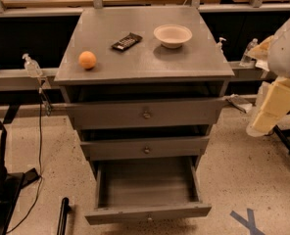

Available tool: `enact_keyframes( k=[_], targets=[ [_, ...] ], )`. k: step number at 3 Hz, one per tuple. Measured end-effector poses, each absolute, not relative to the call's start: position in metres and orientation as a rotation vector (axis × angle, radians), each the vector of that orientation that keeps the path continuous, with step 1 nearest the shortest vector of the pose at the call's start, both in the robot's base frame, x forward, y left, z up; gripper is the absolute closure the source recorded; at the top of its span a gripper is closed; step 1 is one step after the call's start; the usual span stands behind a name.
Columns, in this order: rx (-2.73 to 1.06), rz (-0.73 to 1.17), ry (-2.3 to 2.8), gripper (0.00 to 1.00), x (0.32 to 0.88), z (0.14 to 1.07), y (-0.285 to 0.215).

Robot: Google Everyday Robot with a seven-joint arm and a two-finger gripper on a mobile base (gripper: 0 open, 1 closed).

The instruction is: Close bottom drawer

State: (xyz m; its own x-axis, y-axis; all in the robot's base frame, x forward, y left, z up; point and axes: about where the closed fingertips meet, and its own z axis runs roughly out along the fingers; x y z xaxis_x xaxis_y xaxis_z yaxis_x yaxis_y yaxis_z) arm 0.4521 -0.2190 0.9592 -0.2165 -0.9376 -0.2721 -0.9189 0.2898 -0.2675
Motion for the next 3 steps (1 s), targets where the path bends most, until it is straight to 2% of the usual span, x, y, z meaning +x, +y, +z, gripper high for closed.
enact_keyframes(
  k=[2, 3],
  targets=[
    [-1.475, 0.385, 2.029, 0.0, 0.47, 0.782, -0.226],
    [-1.25, 0.434, 1.975, 0.0, 0.481, 0.748, -0.257]
  ],
)
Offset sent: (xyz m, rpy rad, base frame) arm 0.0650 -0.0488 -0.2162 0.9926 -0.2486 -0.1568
